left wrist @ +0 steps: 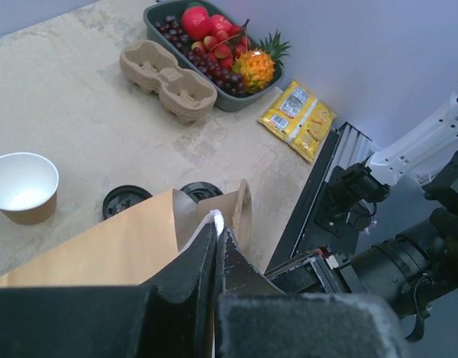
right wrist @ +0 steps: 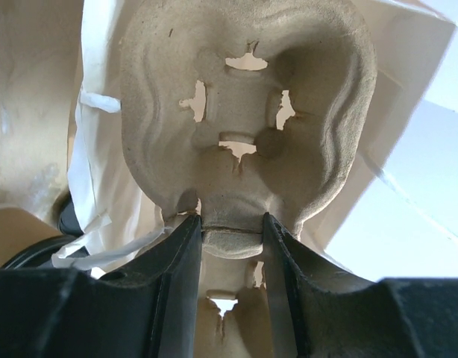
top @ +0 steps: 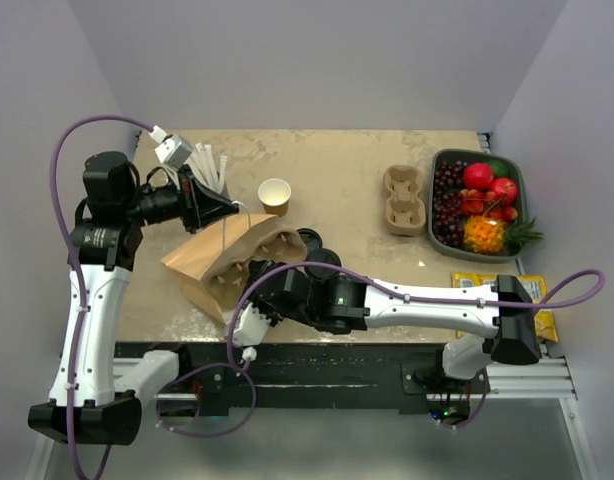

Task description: Pack the takeout coffee

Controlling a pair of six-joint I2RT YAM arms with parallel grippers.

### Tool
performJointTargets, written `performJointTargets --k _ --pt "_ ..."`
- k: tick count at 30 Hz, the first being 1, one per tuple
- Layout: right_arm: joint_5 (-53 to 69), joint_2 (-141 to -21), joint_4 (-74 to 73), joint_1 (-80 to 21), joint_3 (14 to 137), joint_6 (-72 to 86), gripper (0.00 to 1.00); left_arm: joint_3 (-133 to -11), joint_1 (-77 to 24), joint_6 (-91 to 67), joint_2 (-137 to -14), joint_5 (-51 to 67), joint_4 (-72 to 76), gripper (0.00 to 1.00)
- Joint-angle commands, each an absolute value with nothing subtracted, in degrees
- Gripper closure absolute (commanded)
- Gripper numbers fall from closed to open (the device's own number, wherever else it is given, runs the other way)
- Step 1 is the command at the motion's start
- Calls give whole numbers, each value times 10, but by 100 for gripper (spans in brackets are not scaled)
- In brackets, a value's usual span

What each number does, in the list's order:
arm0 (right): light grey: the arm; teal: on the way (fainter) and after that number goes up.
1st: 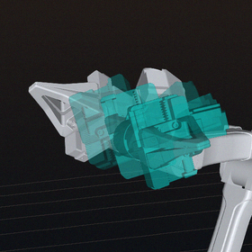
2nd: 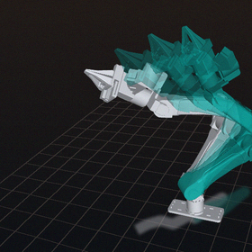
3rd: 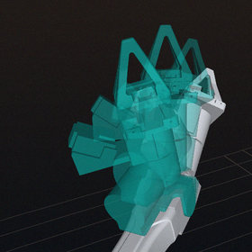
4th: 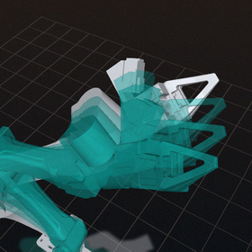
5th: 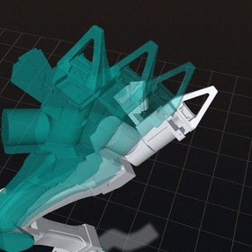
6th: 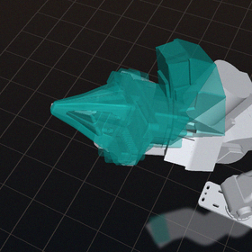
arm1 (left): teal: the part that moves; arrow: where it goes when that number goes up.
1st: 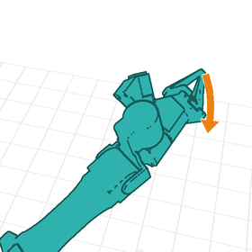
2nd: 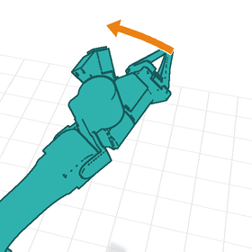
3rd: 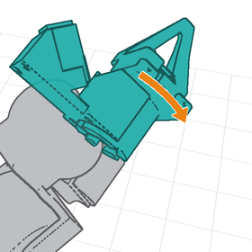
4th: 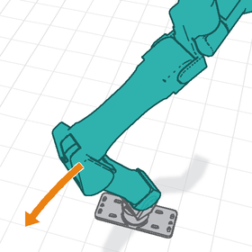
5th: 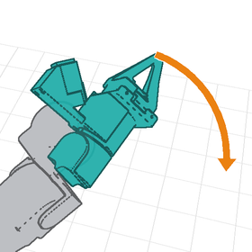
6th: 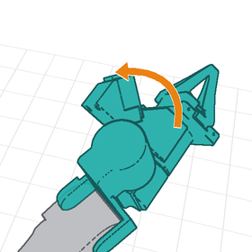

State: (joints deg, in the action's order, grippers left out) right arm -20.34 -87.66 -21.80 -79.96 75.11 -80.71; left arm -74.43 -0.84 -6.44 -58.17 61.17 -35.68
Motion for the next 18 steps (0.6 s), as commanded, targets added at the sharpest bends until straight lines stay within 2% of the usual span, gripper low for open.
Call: performJointTargets --k 1,18 --pt "-157 -867 -207 -803 803 -750 100 -743 -10 -88 -565 659 -323 100" --pt "-21 -866 -263 -768 849 -660 100 -788 -10 -3 -564 690 -421 100"
